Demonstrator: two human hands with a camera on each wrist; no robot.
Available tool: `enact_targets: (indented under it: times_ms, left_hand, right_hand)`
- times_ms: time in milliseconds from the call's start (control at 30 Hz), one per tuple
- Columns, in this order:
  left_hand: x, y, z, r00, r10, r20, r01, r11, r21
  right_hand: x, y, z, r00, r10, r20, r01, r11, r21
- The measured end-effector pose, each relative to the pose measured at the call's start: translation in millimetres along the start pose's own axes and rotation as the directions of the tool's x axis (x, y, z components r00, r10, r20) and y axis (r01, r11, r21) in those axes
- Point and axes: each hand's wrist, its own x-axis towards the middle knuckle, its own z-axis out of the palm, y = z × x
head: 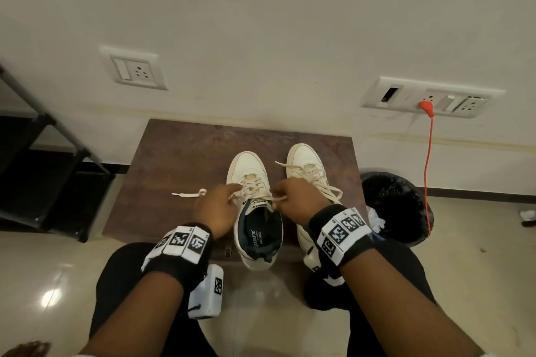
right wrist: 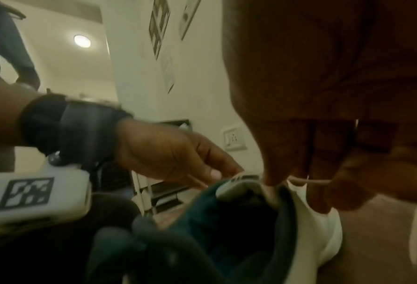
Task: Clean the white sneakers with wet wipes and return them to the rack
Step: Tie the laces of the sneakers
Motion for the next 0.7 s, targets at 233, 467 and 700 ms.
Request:
enact_targets:
  times_ms: [233, 467, 700]
  left_hand:
    - [3.9, 5.7, -7.1, 1.000, -0.006, -0.020, 0.013, 0.944, 0.328]
    - [-4.1, -15.5, -9.1, 0.999, 0.021, -0.047, 0.003, 0.885, 0.466]
    - [-15.5, 4.1, -14.9, 0.983, -0.181, 0.037, 0.163, 0.754, -0.636]
  right_hand:
    - [3.8, 9.2, 8.1, 0.985, -0.008, -0.172, -0.010, 0.995, -0.099]
    - [5.2, 24.8, 10.3, 0.964, 0.162, -0.211, -0.173, 0.984, -0.036]
    - [-2.7, 18.0, 14.3, 0.962, 0.113, -0.247, 0.027, 0.865, 0.501]
